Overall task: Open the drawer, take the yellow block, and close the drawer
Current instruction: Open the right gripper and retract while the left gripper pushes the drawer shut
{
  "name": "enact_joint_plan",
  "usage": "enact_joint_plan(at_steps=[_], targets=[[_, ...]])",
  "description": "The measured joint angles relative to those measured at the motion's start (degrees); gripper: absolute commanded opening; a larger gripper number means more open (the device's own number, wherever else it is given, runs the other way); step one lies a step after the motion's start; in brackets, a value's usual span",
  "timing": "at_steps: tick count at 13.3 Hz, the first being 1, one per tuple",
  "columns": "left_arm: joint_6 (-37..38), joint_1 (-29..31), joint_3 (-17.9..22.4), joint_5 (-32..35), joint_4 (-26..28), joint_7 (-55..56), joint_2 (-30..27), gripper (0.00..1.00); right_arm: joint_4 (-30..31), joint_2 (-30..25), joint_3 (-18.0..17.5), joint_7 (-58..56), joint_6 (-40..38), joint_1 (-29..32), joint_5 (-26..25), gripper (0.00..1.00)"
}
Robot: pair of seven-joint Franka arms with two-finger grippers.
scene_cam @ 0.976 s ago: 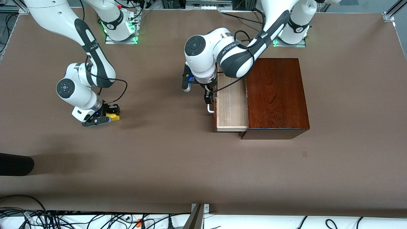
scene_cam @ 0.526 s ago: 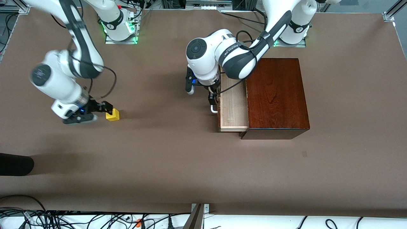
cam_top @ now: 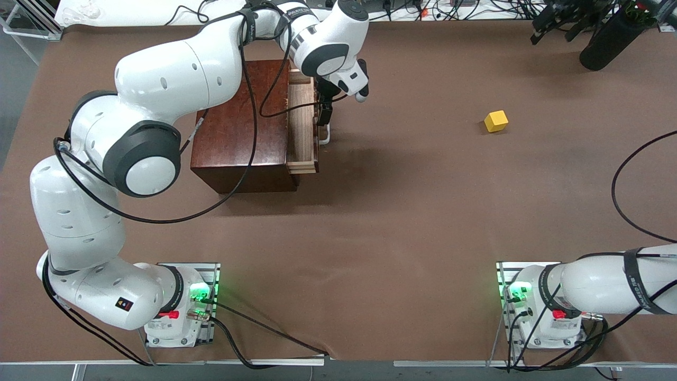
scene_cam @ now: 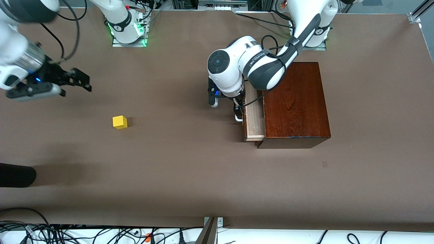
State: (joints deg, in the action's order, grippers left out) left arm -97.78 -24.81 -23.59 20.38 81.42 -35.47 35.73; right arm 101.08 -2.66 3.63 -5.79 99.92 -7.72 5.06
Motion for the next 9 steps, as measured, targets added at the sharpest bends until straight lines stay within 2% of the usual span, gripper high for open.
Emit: enact_joint_plan(at_steps=[4,9], targets=[[3.64,2.16,0.18,0.02,0.02,-0.02,-0.02,1.00,-8.13,0.29,-0.01,2.26,-7.91,0.04,-0.78,1.00],[6.76,3.74,0.32,1.52,0.12,-0.24,-0.01,1.00,-10.61,1.47,-0.18,2.40,-10.12,0.05,-4.33,1.00]])
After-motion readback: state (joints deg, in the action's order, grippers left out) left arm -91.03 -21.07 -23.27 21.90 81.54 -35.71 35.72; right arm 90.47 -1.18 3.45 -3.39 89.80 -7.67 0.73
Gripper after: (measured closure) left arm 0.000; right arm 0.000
